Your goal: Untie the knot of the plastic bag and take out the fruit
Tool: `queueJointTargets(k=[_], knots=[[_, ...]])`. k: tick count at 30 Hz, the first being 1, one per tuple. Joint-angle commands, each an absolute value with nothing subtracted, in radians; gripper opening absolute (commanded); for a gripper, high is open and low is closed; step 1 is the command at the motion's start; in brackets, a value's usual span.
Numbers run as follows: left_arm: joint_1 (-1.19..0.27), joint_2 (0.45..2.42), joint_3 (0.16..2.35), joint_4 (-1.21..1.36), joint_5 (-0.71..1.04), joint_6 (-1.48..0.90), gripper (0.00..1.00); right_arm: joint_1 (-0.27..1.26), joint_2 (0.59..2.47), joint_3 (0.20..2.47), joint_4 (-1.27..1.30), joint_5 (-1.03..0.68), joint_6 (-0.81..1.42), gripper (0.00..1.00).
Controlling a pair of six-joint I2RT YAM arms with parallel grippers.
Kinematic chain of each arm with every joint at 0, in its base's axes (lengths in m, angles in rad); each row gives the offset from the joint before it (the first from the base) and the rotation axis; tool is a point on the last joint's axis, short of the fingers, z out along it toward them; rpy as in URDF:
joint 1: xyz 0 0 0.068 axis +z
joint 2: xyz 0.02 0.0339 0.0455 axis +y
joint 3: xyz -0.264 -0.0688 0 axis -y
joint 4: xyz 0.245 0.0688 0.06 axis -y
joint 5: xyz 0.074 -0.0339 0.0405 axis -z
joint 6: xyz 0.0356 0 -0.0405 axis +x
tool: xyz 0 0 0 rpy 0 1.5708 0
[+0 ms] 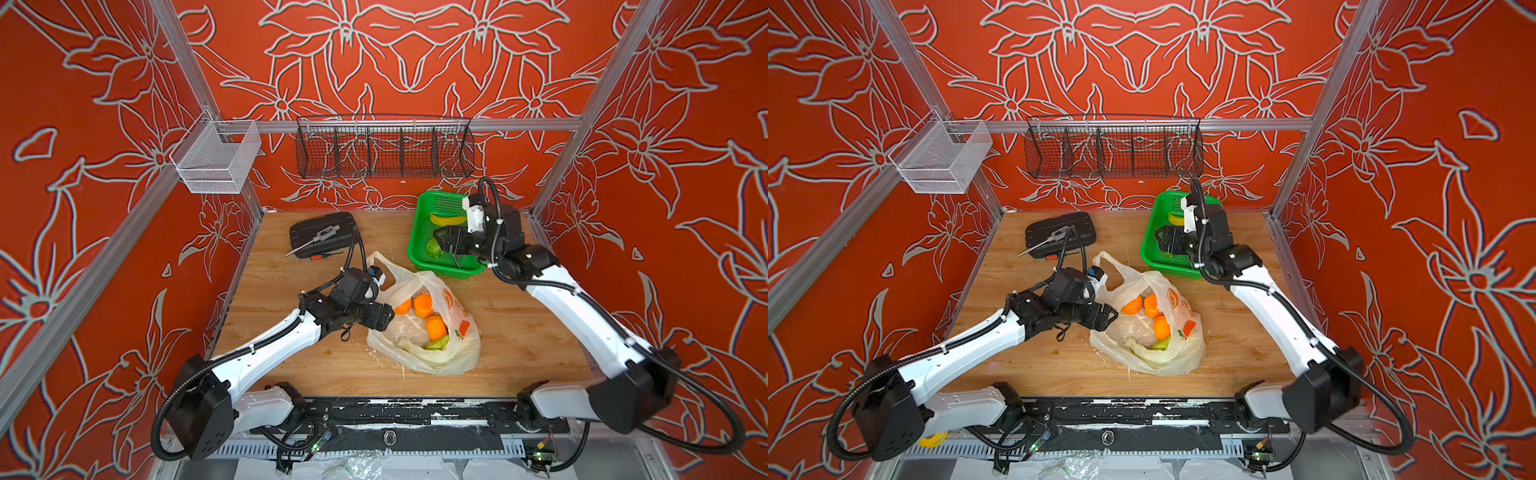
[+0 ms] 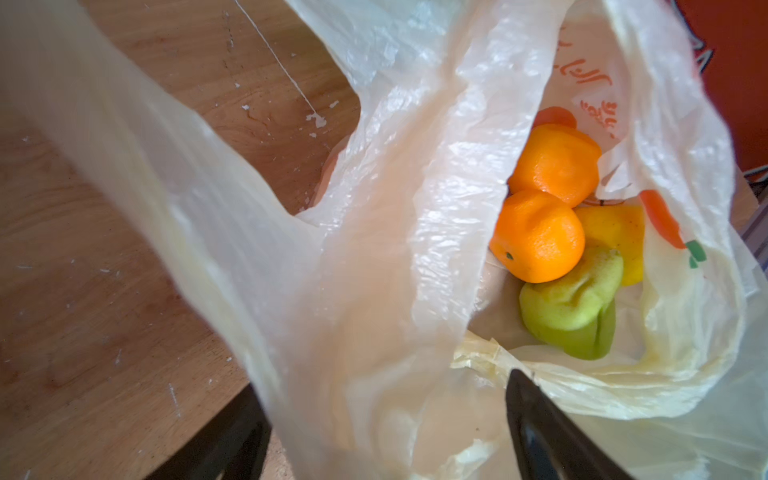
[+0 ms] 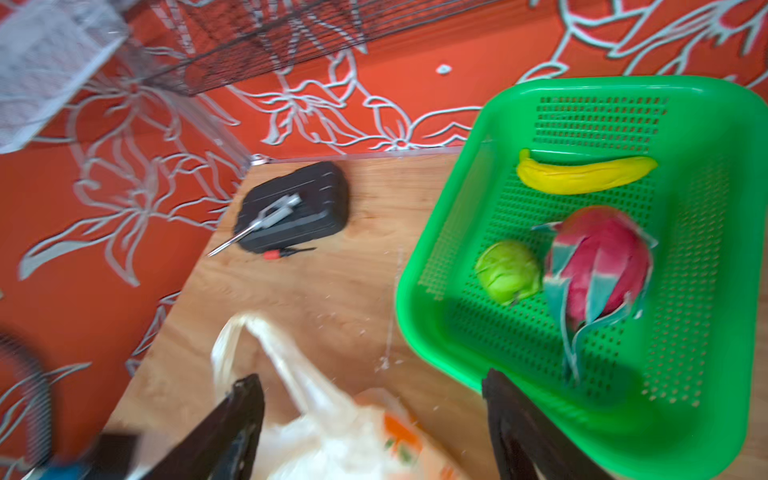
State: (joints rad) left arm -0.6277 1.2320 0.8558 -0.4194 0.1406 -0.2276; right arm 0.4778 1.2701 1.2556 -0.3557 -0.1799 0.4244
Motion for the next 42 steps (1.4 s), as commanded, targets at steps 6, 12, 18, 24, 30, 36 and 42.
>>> queueJointTargets(k=[6, 12, 18, 24, 30, 36, 42], knots=[[-0.624, 1.302, 0.829, -0.344, 0.133, -0.209, 0.80, 0.732, 1.088, 1.042, -0.316, -0.087, 0.511, 0.71], [-0.626, 1.313, 0.833, -0.344, 0.091, -0.231, 0.58, 0.889, 1.099, 0.914, -0.249, -0.025, 0.523, 0.68], [-0.625, 1.307, 0.847, -0.357, 0.051, -0.269, 0.30, 0.967, 1.188, 0.865, -0.199, 0.009, 0.511, 0.69], [-0.623, 1.296, 0.864, -0.371, 0.016, -0.291, 0.09, 0.982, 1.302, 0.835, -0.135, 0.038, 0.488, 0.70], [-0.623, 1.256, 0.856, -0.354, 0.011, -0.304, 0.00, 0.982, 1.407, 0.841, -0.105, 0.081, 0.433, 0.72], [-0.623, 1.208, 0.841, -0.343, -0.018, -0.315, 0.00, 0.980, 1.495, 0.873, -0.091, 0.211, 0.400, 0.82], [-0.623, 1.186, 0.817, -0.342, -0.028, -0.323, 0.00, 0.963, 1.577, 0.928, -0.082, 0.282, 0.372, 0.91]])
